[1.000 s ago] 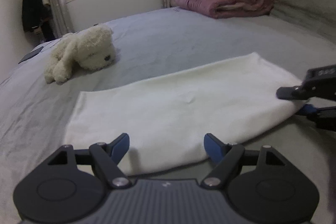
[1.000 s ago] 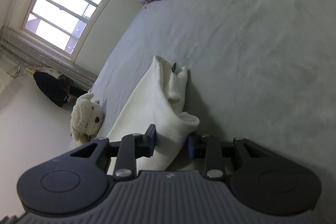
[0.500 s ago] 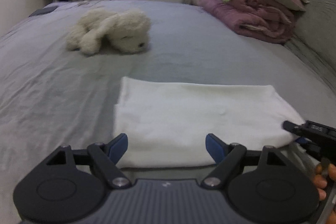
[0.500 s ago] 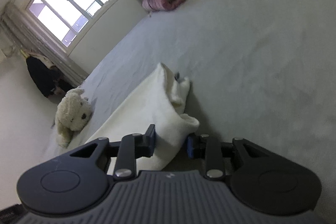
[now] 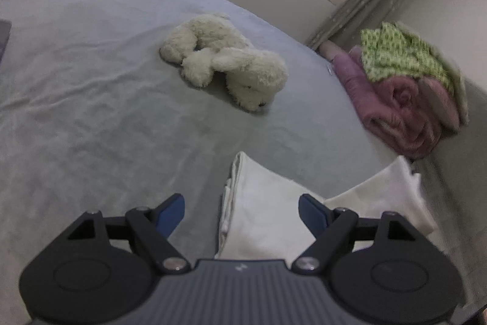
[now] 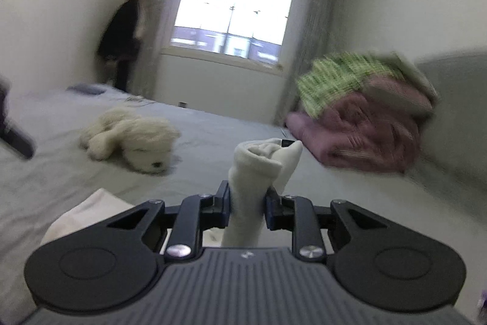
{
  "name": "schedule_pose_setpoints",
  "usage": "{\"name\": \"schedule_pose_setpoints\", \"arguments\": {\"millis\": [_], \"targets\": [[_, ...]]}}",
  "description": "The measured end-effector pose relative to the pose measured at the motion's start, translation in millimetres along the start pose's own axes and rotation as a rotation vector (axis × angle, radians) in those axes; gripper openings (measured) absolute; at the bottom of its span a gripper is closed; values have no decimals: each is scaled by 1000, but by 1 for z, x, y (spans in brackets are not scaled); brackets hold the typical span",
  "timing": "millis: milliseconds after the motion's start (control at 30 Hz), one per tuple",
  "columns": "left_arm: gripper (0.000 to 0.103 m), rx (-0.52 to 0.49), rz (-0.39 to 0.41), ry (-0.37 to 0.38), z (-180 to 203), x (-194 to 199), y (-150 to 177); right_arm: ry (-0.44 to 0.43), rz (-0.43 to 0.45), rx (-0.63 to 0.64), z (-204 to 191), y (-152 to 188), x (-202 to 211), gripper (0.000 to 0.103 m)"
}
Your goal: Fold clothes
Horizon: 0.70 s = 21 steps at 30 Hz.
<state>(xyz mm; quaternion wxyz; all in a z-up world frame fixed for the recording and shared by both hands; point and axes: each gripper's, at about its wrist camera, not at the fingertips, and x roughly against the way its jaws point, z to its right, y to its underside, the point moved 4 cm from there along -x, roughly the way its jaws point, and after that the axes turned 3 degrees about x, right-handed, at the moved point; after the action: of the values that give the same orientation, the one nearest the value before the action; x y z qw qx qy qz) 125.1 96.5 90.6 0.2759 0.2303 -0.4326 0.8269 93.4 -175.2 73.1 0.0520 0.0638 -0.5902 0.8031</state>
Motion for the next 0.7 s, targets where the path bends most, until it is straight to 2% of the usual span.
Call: {"name": "schedule_pose_setpoints", "arguments": {"millis": [233,400,533,700], "targets": [[83,135,40,33,-31,19,-22,-47,-27,194,-70,-14,-18,22],[83,260,60,65,-57,31,-34,-97,-57,379,-128,4,-24,21],[83,283,64,64,-62,34,-36,-139,-59,477,-145,18,-18,21],[83,260,37,69,-58,27,-33,-167,-54,577,-150,22,-12,21]]}}
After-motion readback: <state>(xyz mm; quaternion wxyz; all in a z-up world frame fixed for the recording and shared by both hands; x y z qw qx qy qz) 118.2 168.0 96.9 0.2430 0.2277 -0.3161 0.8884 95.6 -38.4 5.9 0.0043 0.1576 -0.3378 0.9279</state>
